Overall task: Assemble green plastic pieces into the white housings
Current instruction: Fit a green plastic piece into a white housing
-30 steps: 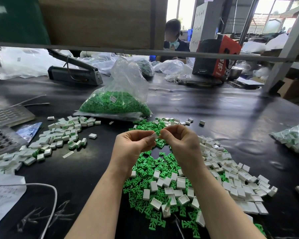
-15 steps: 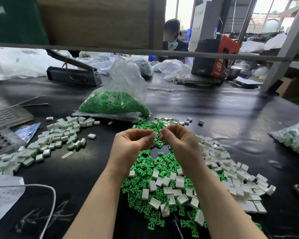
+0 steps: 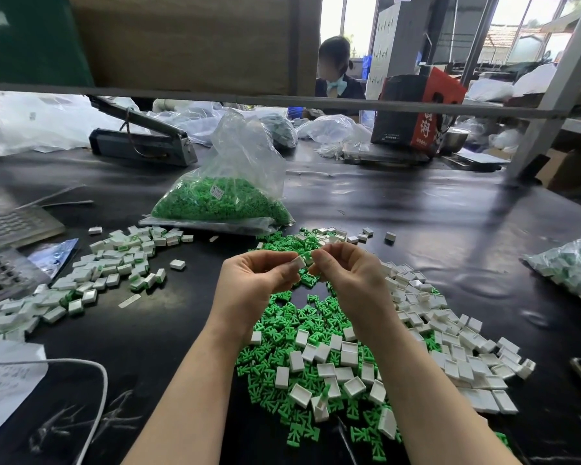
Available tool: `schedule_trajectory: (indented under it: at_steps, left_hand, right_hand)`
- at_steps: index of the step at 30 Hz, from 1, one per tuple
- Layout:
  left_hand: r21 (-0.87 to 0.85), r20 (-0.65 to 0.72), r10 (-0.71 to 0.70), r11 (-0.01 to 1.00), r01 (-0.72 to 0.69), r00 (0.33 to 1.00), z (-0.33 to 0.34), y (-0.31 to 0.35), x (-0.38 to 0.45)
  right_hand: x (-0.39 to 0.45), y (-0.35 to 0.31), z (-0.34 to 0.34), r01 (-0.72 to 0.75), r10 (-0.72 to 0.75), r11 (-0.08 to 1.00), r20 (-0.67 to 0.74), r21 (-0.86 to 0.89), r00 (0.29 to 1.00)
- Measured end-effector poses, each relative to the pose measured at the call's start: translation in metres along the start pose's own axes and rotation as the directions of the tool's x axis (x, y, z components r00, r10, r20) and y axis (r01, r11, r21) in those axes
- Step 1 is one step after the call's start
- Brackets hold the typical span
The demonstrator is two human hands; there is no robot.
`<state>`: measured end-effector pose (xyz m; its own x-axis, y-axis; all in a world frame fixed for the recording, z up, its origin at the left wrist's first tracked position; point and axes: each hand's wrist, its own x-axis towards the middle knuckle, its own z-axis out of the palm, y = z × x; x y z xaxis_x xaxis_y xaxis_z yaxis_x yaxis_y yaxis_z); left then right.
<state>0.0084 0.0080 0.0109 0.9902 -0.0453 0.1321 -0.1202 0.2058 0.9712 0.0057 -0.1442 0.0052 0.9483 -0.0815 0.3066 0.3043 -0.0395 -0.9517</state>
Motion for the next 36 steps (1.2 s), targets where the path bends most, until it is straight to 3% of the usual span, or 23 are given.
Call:
schedule_trajectory:
  at_steps: [7,16,23,29,36]
  left_hand:
    - [0.017,-0.004,0.003,1.000,-0.003,1.000,-0.001,-0.001,0.000]
    - [0.130,0.002,0.039,0.991,-0.039,0.999,-0.004,-0.003,-0.001]
    - [0.267,0.018,0.037,0.963,-0.041,0.999,-0.004,-0.007,0.001]
    - [0.384,0.086,-0.019,0.923,-0.016,0.996,-0.005,-0.012,0.003]
    - [0.309,0.083,-0.042,0.951,0.014,0.996,-0.003,-0.011,0.001]
  right_hand:
    - [0.000,0.001,0.000,0.006,-0.006,1.000,0.047,-0.012,0.999]
    - [0.002,0.002,-0.005,0.031,-0.008,0.986,0.140,-0.165,0.990]
    - [0.002,0.005,-0.008,0.107,0.021,0.854,0.238,-0.509,0.971]
    - [0.000,0.002,-0.008,0.128,0.030,0.819,0.264,-0.560,0.964]
    - [-0.001,0.005,-0.006,0.134,0.083,0.774,0.309,-0.619,0.948]
